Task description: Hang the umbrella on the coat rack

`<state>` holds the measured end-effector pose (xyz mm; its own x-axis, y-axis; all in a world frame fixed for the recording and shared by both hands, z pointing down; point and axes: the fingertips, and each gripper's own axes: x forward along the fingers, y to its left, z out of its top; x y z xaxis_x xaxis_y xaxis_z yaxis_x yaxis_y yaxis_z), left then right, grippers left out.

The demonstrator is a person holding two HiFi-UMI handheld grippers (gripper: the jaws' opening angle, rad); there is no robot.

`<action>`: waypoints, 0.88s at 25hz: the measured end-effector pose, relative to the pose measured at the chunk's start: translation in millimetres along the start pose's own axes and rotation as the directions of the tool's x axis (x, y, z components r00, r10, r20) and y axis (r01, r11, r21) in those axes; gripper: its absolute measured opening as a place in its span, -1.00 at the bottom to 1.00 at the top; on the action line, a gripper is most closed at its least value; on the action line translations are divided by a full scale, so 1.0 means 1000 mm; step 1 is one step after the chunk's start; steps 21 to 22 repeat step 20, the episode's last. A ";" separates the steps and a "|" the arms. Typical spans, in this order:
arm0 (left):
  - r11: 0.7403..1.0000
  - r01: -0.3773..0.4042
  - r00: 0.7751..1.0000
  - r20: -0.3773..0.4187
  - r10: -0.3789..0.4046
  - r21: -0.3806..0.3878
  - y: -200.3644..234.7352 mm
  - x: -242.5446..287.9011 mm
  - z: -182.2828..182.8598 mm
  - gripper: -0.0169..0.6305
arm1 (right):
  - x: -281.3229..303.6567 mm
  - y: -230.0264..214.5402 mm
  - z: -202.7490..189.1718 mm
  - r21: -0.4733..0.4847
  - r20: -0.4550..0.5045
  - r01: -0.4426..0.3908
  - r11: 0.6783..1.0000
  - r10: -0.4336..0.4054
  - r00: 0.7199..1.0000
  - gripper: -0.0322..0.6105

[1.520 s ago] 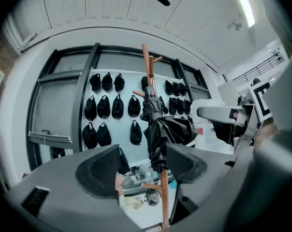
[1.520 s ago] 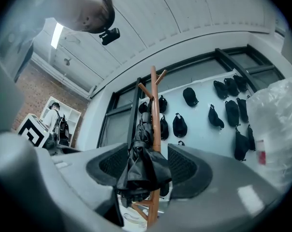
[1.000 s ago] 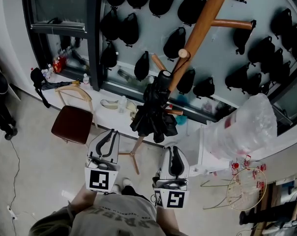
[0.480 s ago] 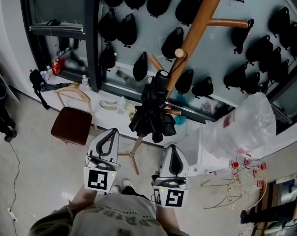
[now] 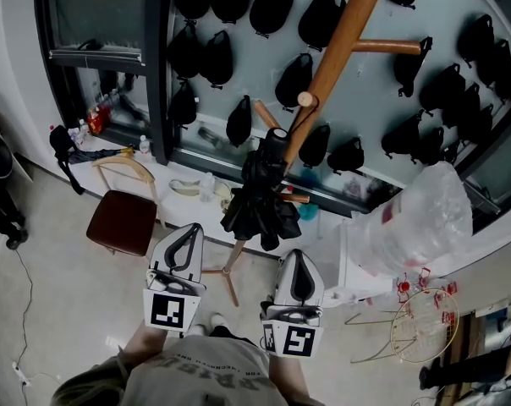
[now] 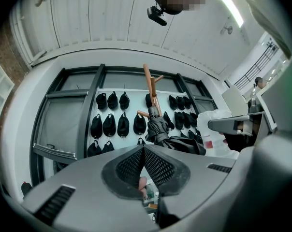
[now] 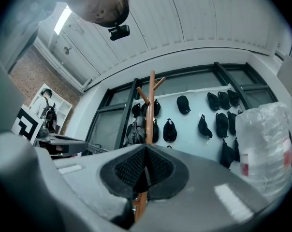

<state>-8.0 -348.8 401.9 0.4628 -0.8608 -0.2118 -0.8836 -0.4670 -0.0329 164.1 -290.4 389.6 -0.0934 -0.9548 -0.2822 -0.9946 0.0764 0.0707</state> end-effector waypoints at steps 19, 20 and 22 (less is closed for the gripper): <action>1.000 0.014 1.000 0.008 -0.014 0.002 0.001 0.003 0.003 -0.91 | 0.006 0.008 0.010 -0.016 0.036 -0.031 0.999 0.031 0.999 -0.90; 1.000 0.014 1.000 0.009 -0.014 0.001 0.001 0.003 0.003 -0.91 | 0.006 0.009 0.011 -0.016 0.034 -0.032 0.999 0.033 0.999 -0.90; 1.000 0.014 1.000 0.009 -0.014 0.001 0.001 0.003 0.003 -0.91 | 0.006 0.009 0.011 -0.016 0.034 -0.032 0.999 0.033 0.999 -0.90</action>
